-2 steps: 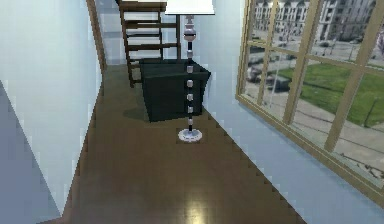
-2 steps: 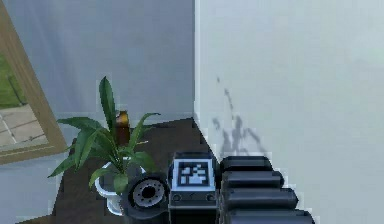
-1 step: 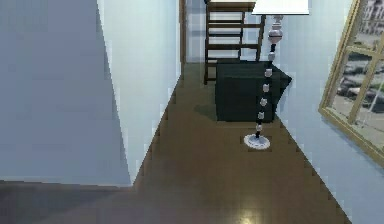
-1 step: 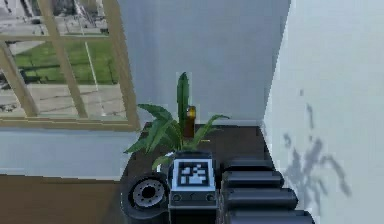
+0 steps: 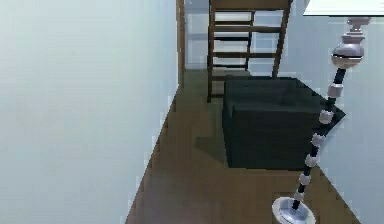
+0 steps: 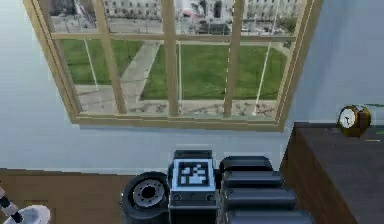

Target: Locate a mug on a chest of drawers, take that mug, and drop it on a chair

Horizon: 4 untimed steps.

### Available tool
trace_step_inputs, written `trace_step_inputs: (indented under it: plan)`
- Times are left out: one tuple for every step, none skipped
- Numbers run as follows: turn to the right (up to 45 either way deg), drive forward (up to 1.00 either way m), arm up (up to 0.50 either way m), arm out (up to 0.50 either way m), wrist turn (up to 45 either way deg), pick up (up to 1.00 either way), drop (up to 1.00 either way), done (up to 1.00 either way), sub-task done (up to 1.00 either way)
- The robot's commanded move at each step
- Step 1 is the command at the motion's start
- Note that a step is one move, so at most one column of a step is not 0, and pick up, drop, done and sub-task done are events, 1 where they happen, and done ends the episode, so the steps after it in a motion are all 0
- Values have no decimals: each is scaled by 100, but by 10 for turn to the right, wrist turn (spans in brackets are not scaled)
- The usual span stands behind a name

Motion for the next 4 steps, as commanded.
trace_step_inputs:
  plan:
    - [0, 100, 0, 0, 0, 0, 0, 0, 0]
    - [0, 100, 0, 0, 0, 0, 0, 0, 0]
    - [0, 100, 0, 0, 0, 0, 0, 0, 0]
    - [0, 50, 0, 0, 0, 0, 0, 0, 0]
